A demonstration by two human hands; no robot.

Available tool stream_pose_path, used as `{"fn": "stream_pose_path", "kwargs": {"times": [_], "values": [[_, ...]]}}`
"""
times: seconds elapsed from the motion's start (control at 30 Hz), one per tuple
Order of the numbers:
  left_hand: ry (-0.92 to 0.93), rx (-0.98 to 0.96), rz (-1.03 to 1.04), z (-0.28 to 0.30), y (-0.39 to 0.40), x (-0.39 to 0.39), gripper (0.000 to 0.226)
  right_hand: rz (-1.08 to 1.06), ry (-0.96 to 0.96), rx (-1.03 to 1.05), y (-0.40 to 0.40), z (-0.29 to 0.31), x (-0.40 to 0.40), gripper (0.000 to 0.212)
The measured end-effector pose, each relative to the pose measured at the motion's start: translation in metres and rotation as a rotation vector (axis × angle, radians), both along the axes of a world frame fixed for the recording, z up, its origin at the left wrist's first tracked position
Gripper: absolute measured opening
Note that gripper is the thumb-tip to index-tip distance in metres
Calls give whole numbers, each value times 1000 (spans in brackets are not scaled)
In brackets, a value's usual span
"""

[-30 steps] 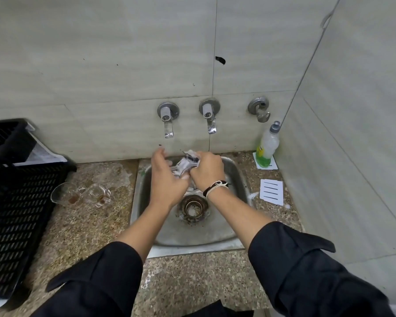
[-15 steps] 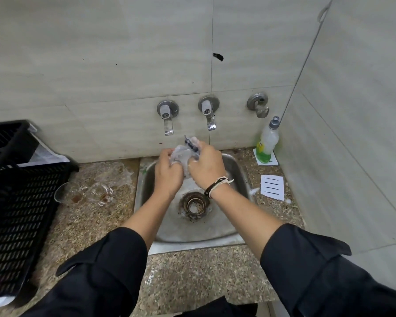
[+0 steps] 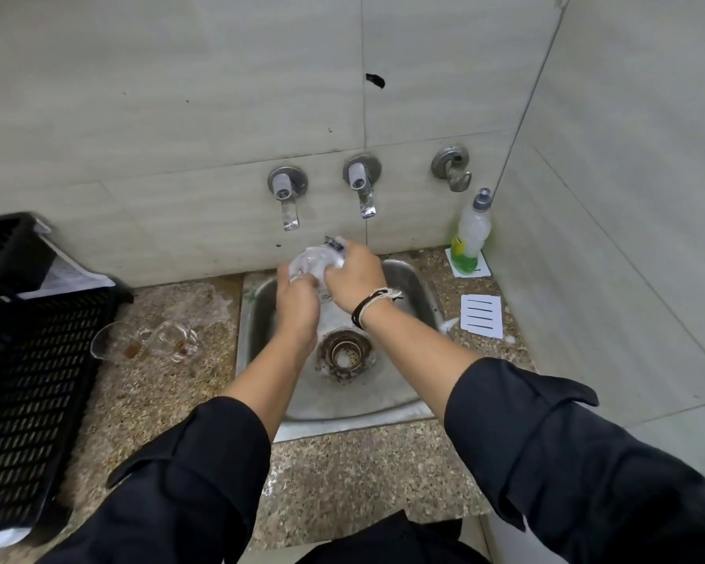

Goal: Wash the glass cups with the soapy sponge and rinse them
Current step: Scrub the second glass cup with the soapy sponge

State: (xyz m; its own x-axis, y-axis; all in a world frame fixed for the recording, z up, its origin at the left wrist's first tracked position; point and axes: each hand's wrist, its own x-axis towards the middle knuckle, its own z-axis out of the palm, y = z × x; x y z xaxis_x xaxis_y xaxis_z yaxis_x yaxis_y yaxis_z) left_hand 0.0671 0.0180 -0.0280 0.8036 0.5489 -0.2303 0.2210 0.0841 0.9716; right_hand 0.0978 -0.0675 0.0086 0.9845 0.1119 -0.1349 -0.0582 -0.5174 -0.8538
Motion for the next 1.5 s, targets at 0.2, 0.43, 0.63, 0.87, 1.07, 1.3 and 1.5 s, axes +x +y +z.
{"fn": "stream_pose_path", "kwargs": {"times": [0.2,0.43,0.63,0.87,1.07,1.3,1.5], "values": [[-7,419,-392,0,28,0,29,317,-298,-353,-11,10,12,33],[72,-180,124,-7,38,25,31,137,-233,-103,-1,13,-9,38],[-6,-142,140,-2,14,24,50,66,-83,-46,3,9,7,31],[-38,-358,186,1,-2,14,51,101,-43,5,-5,-12,8,47],[-106,35,174,-2,2,7,34,-138,237,479,3,-29,6,46],[-125,5,144,-8,-3,2,41,-224,355,736,16,9,4,33],[-109,-123,179,-13,10,-1,26,-295,363,821,16,-6,-20,70]]}}
